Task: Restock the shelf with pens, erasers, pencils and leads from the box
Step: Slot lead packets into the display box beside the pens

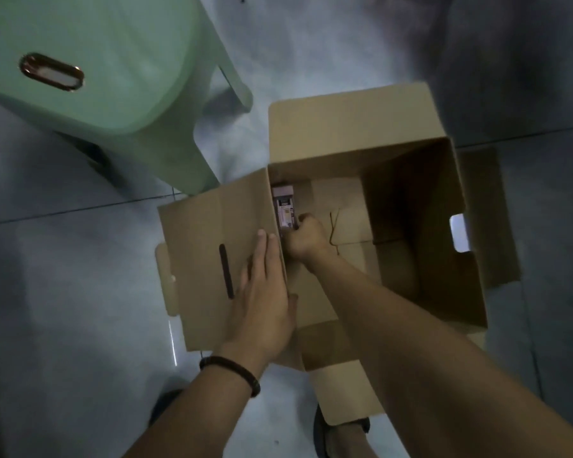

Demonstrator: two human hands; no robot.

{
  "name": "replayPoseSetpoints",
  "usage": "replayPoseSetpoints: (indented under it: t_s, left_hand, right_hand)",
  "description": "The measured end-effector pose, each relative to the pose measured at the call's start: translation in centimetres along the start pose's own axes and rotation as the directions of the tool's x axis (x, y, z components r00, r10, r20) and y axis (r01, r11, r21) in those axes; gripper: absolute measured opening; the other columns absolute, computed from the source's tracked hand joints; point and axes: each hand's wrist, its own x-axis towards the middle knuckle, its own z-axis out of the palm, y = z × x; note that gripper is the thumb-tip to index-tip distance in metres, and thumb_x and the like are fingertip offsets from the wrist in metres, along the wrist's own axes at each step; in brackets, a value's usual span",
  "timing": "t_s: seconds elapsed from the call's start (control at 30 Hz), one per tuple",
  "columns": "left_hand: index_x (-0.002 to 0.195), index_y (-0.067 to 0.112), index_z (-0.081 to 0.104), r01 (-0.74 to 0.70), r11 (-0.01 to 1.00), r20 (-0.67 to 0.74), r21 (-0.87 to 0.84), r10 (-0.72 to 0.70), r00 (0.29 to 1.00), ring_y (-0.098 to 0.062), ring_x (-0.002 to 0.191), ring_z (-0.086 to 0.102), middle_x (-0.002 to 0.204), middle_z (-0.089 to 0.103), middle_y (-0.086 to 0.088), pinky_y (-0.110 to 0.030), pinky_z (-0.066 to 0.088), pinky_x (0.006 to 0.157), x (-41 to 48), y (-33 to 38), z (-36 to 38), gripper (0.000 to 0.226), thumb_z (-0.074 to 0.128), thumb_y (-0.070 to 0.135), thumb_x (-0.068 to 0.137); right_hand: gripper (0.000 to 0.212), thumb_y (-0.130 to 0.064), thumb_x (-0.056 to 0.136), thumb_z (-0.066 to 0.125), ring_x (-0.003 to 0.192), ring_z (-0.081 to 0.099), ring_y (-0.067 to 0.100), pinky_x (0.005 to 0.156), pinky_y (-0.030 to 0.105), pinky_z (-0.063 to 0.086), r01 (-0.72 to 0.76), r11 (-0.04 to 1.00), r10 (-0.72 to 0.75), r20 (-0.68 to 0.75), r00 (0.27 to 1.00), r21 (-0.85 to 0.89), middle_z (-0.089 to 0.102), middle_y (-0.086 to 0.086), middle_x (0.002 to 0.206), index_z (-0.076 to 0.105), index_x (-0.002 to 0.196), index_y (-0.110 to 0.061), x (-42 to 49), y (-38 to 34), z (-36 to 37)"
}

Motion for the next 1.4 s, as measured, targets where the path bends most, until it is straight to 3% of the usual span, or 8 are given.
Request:
replayPoseSetpoints:
  t_s: [0.33, 0.47, 0.57, 0.67, 0.77, 1.0, 1.2, 1.4]
  left_hand:
    - [0.167, 0.029, -0.014, -0.018, 0.996, 0.009, -0.092, 0.019, 1.000, -0.018, 0.163, -0.003, 0.172, -0.027, 0.018, -0.028, 0.004, 0.122, -0.2, -0.3, 0.1, 0.102, 0.064, 0.018, 0.103]
    - [0.167, 0.026, 0.021, 0.101, 0.946, 0.078, -0.309, -0.081, 0.994, -0.011, 0.159, 0.018, 0.175, 0.012, 0.011, -0.032, 0.021, 0.128, -0.8, 0.6, -2.5, 0.077, 0.065, 0.030, 0.104]
    - [0.154, 0.024, 0.045, 0.180, 0.836, 0.006, -0.518, -0.207, 0.978, -0.005, 0.136, 0.044, 0.154, 0.046, 0.010, -0.023, 0.036, 0.106, -2.9, 2.1, -6.9, 0.053, 0.062, 0.033, 0.105]
    - [0.145, 0.030, 0.052, 0.262, 0.642, 0.115, -0.720, -0.262, 0.958, -0.009, 0.133, 0.055, 0.147, 0.056, 0.013, -0.033, 0.043, 0.111, -7.1, 4.0, -12.5, 0.041, 0.056, 0.044, 0.107]
    - [0.125, 0.037, 0.067, 0.277, 0.427, 0.214, -0.861, -0.190, 0.958, -0.012, 0.114, 0.072, 0.124, 0.076, 0.012, -0.053, 0.054, 0.107, -12.7, 7.4, -20.0, 0.032, 0.049, 0.056, 0.106]
    - [0.134, 0.017, 0.066, 0.118, 0.012, 0.114, -0.993, -0.176, 0.978, -0.032, 0.113, 0.074, 0.127, 0.075, -0.017, -0.051, 0.061, 0.094, -30.0, 12.1, -41.3, 0.038, 0.040, 0.036, 0.113]
    - [0.131, 0.014, 0.066, -0.188, -0.013, -0.172, -0.982, -0.352, 0.920, -0.034, 0.102, 0.076, 0.121, 0.077, -0.018, -0.051, 0.064, 0.081, -46.3, 10.8, -50.7, 0.028, 0.049, 0.020, 0.110]
    - [0.134, 0.021, 0.065, -0.396, 0.005, -0.316, -0.918, -0.610, 0.726, -0.042, 0.111, 0.073, 0.125, 0.076, -0.012, -0.064, 0.061, 0.090, -64.7, 7.2, -53.9, 0.028, 0.051, 0.016, 0.110]
  right_hand:
    - [0.043, -0.048, 0.101, 0.064, 0.101, 0.073, 0.032, 0.088, 0.041, 0.060, -0.045, 0.988, 0.037, 0.056, 0.998, 0.150, 0.077, 0.013, 0.109, 0.074, 0.114, -0.009, 2.1, 0.8, 1.7]
    - [0.027, -0.035, 0.108, 0.055, 0.102, 0.074, 0.031, 0.092, 0.054, 0.060, 0.062, 0.983, -0.075, 0.069, 0.995, 0.175, 0.077, 0.010, 0.108, 0.070, 0.117, -0.014, -3.3, 1.3, -1.1]
    - [0.016, -0.027, 0.111, 0.053, 0.101, 0.074, 0.023, 0.089, 0.044, 0.061, 0.189, 0.948, -0.214, 0.076, 0.974, 0.257, 0.077, 0.007, 0.107, 0.068, 0.109, -0.025, -12.1, -0.8, -5.7]
    - [0.019, -0.025, 0.112, 0.053, 0.089, 0.072, 0.016, 0.073, 0.027, 0.055, 0.247, 0.898, -0.306, 0.114, 0.945, 0.366, 0.078, 0.009, 0.105, 0.070, 0.115, -0.020, -22.4, -4.8, -11.0]
    - [0.026, -0.029, 0.112, 0.050, 0.098, 0.074, 0.027, 0.079, 0.033, 0.056, 0.295, 0.868, -0.387, 0.174, 0.905, 0.399, 0.077, 0.009, 0.112, 0.069, 0.129, -0.020, -32.9, -10.6, -15.4]
    - [0.017, -0.018, 0.109, 0.057, 0.106, 0.073, 0.019, 0.094, 0.047, 0.061, 0.454, 0.825, -0.535, 0.207, 0.819, 0.336, 0.073, 0.005, 0.114, 0.060, 0.125, -0.013, -55.7, -25.2, -20.6]
    - [0.012, -0.027, 0.089, 0.082, 0.077, 0.070, 0.022, 0.070, 0.051, 0.060, 0.703, 0.696, -0.713, 0.256, 0.653, 0.145, 0.072, 0.000, 0.084, 0.072, 0.084, -0.023, -69.0, -33.4, -20.4]
    - [0.040, -0.016, 0.078, 0.090, 0.079, 0.074, 0.019, 0.075, 0.046, 0.063, 0.824, 0.526, -0.772, 0.525, 0.357, 0.212, 0.078, -0.008, 0.090, 0.067, 0.106, -0.031, -83.5, -37.4, -13.7]
